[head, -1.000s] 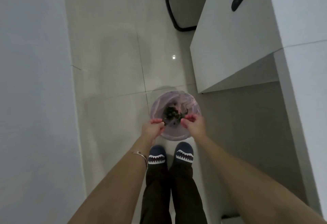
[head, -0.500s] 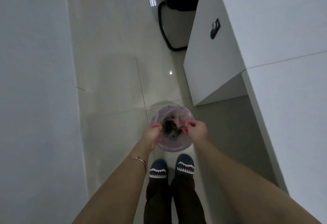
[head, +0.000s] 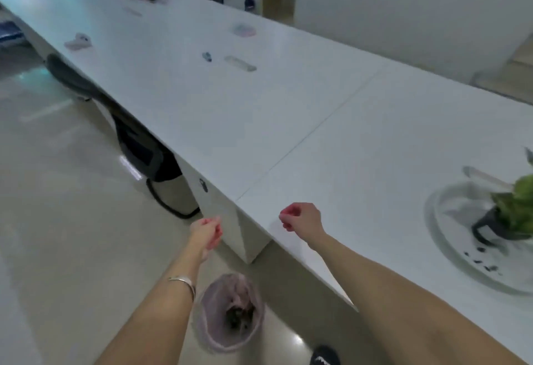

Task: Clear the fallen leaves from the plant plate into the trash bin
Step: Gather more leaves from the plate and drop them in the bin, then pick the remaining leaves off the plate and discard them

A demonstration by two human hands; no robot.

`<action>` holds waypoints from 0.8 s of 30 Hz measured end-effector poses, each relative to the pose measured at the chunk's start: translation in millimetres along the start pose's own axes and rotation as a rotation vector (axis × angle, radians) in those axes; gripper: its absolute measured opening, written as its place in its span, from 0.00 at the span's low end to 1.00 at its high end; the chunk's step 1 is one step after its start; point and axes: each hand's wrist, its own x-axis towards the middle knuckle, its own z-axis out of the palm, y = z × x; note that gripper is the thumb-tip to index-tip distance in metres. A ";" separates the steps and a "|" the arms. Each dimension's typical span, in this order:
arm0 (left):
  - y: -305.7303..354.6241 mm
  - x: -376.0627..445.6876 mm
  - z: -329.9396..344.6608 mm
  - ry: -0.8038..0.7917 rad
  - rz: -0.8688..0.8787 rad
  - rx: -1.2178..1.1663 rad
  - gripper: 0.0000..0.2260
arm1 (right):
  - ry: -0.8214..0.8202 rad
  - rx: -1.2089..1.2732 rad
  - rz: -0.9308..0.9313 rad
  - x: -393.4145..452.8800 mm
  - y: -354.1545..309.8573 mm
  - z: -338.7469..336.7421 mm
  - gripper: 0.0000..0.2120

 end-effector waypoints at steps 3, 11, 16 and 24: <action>33.2 -20.0 58.1 -0.130 0.114 0.142 0.09 | 0.200 0.033 -0.003 -27.7 7.9 -93.4 0.02; 22.0 -124.7 303.8 -0.508 0.349 0.357 0.09 | 0.669 -0.001 0.154 -134.7 131.2 -320.5 0.06; -33.0 -198.3 442.8 -0.629 0.474 0.571 0.04 | 0.712 -0.125 0.232 -179.4 217.2 -435.2 0.13; -81.5 -236.0 529.9 -0.712 0.779 0.922 0.08 | 0.336 -0.435 0.223 -161.7 265.2 -472.7 0.20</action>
